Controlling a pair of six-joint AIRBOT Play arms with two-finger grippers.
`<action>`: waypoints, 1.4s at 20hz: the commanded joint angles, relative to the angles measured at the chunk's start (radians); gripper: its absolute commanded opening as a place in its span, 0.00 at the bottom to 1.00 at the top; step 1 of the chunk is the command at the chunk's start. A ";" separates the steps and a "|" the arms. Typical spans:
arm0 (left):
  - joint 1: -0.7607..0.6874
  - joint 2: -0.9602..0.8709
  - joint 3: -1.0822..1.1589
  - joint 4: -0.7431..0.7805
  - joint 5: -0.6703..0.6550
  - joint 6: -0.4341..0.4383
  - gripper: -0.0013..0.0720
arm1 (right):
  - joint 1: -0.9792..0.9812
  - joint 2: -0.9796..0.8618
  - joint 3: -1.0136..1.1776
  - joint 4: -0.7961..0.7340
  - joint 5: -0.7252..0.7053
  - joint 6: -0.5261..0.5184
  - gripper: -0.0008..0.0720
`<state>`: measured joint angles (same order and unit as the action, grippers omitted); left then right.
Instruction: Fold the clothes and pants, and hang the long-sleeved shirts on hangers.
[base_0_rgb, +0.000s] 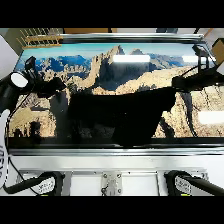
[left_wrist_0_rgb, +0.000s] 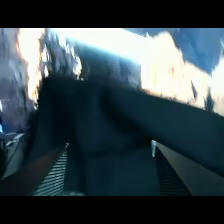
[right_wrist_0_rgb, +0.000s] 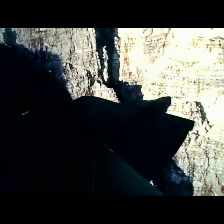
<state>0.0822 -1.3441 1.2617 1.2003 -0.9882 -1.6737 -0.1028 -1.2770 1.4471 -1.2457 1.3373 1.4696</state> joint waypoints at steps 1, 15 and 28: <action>0.034 -0.069 0.013 0.005 -0.097 0.044 0.76 | 0.006 -0.043 0.000 0.000 -0.021 -0.003 0.02; -0.205 -0.150 -0.370 -0.180 0.106 0.066 0.76 | 0.030 -0.032 0.000 0.027 -0.021 -0.006 0.02; -0.187 -0.023 -0.297 -0.180 0.019 0.055 0.02 | 0.017 -0.004 0.028 0.023 -0.021 -0.068 0.02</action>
<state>-0.1516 -1.4639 0.9382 1.0248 -0.9318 -1.6184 -0.0776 -1.2984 1.4551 -1.2198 1.3167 1.4322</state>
